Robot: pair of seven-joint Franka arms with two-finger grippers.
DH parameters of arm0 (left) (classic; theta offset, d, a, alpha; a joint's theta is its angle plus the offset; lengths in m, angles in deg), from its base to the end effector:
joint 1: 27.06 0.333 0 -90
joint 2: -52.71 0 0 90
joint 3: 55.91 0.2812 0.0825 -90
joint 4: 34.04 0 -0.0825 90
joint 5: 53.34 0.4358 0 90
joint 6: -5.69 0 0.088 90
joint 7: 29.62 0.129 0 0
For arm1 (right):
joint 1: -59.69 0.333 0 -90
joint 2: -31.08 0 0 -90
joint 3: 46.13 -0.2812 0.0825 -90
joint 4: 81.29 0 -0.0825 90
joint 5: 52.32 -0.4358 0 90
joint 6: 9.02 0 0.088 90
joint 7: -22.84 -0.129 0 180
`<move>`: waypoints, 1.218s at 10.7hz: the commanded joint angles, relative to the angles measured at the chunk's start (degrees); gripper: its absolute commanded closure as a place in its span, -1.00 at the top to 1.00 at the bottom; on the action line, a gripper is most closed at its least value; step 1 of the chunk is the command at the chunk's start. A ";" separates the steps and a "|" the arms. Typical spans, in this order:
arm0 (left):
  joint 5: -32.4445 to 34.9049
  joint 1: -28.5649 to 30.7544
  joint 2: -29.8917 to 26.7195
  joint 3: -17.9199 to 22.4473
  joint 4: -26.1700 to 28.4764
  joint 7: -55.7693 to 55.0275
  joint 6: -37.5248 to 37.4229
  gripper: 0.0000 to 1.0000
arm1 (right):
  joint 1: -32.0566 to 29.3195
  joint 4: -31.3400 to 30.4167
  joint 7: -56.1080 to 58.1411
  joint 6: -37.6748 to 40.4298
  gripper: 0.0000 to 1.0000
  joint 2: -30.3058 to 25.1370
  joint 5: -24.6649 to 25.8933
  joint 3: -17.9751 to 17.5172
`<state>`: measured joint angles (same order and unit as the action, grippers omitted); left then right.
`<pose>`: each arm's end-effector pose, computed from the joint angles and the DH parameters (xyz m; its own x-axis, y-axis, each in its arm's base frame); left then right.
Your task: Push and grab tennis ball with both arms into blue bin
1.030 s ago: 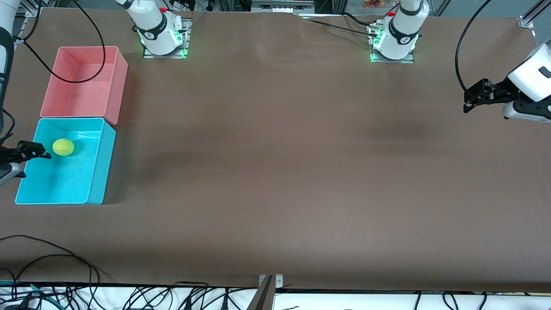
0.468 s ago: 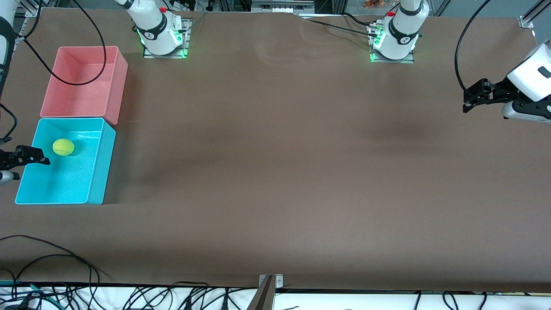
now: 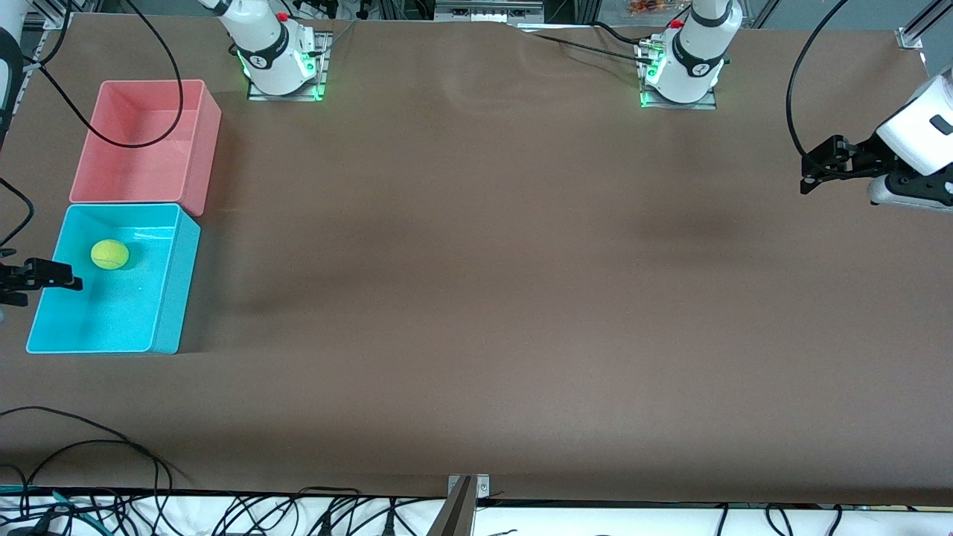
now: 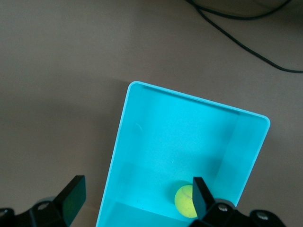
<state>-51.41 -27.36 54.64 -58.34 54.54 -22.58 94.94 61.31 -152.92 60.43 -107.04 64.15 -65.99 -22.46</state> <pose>0.6131 -0.0245 0.5591 0.9852 -0.1692 -0.0257 -0.1699 -0.9850 -0.0293 0.7107 -0.1980 0.3794 0.9590 0.2790 -0.0493 0.2764 -0.9595 -0.0535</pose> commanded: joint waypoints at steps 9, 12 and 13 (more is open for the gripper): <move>-1.05 -0.06 0.18 0.24 -1.31 -0.01 -1.28 1.00 | 6.91 0.11 -33.14 0.63 1.00 -6.05 7.14 -3.52; -1.14 -0.06 0.09 0.24 -1.31 -0.01 -1.28 1.00 | 5.34 -6.92 -42.14 -0.15 1.00 -14.14 10.51 -11.08; -1.14 -0.06 0.18 0.15 -1.31 -0.10 -1.28 1.00 | 1.94 -9.29 -43.55 -1.12 1.00 -16.86 10.95 -15.37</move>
<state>-51.42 -27.35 54.64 -58.31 54.50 -22.58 94.87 67.91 -153.95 20.77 -106.31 55.18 -56.68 -30.65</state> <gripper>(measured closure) 0.000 0.000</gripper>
